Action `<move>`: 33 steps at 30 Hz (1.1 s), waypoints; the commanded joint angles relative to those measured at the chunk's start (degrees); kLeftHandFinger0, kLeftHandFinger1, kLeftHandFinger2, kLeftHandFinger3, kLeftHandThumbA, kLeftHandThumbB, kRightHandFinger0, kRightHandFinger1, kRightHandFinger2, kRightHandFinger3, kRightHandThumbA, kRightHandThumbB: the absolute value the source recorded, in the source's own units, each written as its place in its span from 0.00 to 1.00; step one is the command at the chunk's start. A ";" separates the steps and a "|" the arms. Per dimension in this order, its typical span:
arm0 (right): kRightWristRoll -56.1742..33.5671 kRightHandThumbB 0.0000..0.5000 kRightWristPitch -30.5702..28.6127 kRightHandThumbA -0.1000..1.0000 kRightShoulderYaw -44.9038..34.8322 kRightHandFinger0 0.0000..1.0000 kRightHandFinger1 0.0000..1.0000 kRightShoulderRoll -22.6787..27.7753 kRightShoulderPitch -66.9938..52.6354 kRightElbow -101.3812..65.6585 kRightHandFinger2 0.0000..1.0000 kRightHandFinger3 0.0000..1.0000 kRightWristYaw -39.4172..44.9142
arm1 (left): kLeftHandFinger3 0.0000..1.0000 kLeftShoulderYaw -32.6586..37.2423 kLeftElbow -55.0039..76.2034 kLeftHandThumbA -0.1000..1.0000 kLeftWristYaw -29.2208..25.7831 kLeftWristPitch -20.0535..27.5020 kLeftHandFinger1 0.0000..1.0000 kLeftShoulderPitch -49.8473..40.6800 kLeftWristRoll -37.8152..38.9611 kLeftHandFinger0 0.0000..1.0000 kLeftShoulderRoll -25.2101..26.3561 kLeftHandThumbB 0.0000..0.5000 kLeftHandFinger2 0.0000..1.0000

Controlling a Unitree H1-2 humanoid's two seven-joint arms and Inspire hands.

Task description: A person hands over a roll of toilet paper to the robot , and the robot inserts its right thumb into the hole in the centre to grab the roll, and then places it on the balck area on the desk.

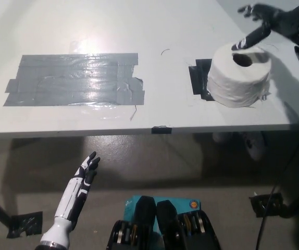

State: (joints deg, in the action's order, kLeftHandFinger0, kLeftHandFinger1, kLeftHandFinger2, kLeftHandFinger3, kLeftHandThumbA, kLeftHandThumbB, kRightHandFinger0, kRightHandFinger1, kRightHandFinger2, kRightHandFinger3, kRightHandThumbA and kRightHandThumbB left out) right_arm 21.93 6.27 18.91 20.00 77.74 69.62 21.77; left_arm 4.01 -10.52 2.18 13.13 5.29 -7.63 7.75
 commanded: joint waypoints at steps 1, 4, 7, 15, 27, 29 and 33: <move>-5.27 0.82 -5.20 0.90 -6.05 1.00 1.00 3.55 6.83 -3.75 1.00 1.00 -4.89 | 1.00 -0.11 0.37 1.00 0.24 1.70 1.00 1.64 0.13 1.00 0.40 0.55 1.00; -9.11 0.84 -3.12 0.89 -11.88 1.00 1.00 5.08 7.41 -10.25 1.00 1.00 -3.48 | 1.00 -0.25 -0.12 1.00 0.38 1.60 1.00 3.29 0.28 1.00 0.57 0.56 1.00; -12.47 0.97 1.43 0.89 -16.98 1.00 1.00 6.17 6.80 -18.55 1.00 1.00 -1.04 | 1.00 -0.36 -1.44 1.00 0.28 2.26 1.00 5.71 0.16 1.00 0.79 0.55 1.00; -11.69 0.86 7.28 0.98 -17.91 1.00 1.00 11.22 -3.36 -52.98 1.00 1.00 4.93 | 1.00 -0.55 -2.03 1.00 0.47 1.21 1.00 10.19 0.67 1.00 0.44 0.51 1.00; -24.98 0.82 14.59 0.96 -31.28 1.00 1.00 5.42 -23.60 -95.63 1.00 1.00 -2.09 | 1.00 -0.98 -3.44 1.00 0.32 0.98 1.00 14.12 0.62 1.00 0.97 0.45 1.00; -23.20 0.76 13.93 1.00 -30.93 1.00 1.00 4.26 -28.81 -105.46 1.00 1.00 -3.90 | 1.00 -1.09 -4.28 1.00 0.32 1.15 1.00 15.37 0.84 1.00 0.94 0.46 1.00; -22.90 0.65 11.31 1.00 -29.16 1.00 1.00 -1.07 -38.15 -118.36 1.00 1.00 -7.79 | 1.00 -1.24 -4.96 1.00 0.10 1.41 1.00 16.49 0.71 1.00 1.08 0.46 1.00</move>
State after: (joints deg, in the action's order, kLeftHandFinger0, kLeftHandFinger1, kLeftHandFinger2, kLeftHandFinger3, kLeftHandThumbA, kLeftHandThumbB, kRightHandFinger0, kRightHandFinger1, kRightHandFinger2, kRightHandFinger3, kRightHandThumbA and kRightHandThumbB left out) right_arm 11.73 12.99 -0.41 23.27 50.46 10.35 22.18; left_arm 3.85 -15.61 2.17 12.85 13.63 -7.61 7.70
